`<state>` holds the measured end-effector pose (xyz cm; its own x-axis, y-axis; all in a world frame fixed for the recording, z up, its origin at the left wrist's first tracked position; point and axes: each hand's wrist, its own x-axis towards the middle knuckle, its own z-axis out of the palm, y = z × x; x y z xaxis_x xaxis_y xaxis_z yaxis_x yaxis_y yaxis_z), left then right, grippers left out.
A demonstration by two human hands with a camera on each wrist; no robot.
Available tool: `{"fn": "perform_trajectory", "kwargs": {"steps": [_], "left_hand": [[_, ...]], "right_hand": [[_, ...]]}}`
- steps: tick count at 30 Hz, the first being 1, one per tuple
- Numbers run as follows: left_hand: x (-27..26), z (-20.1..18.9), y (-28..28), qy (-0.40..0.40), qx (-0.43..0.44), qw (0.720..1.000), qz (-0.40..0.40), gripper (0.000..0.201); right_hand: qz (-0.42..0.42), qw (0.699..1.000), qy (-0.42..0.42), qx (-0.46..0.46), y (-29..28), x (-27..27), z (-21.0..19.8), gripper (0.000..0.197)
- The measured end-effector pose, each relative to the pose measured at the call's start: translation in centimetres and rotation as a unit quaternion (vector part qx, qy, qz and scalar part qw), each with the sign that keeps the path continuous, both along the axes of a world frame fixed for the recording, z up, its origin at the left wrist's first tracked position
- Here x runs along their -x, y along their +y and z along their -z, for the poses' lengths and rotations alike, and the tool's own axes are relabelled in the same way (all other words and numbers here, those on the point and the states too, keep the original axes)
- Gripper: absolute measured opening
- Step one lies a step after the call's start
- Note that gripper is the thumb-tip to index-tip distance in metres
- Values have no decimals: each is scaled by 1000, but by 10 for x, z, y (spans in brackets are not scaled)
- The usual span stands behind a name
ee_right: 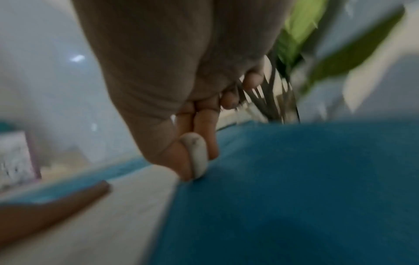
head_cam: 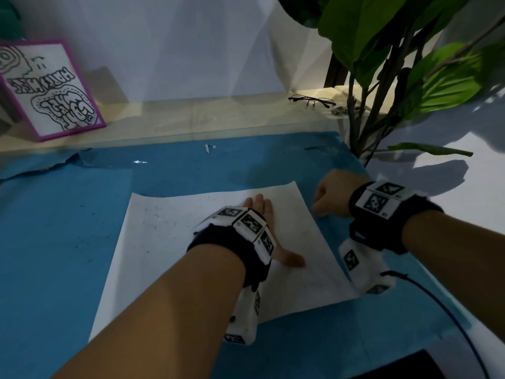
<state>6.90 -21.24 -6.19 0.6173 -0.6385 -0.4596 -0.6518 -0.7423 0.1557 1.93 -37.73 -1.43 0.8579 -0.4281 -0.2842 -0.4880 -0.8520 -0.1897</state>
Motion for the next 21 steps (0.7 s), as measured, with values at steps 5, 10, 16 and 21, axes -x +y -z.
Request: {"fn": "perform_trajectory", "kwargs": {"steps": [5, 10, 16, 21], "left_hand": [[-4, 4, -3, -12, -20, 1000, 19, 138], [-3, 4, 0, -25, -11, 1000, 15, 136], [-2, 0, -1, -2, -9, 1000, 8, 135], [-1, 5, -1, -20, -5, 1000, 9, 134]], "right_hand": [[-30, 991, -67, -111, 28, -6, -4, 15], [-7, 992, -31, -123, 22, -2, 8, 10], [-2, 999, -29, -15, 12, -8, -8, 15], [3, 986, -30, -161, 32, 0, 9, 7]]}}
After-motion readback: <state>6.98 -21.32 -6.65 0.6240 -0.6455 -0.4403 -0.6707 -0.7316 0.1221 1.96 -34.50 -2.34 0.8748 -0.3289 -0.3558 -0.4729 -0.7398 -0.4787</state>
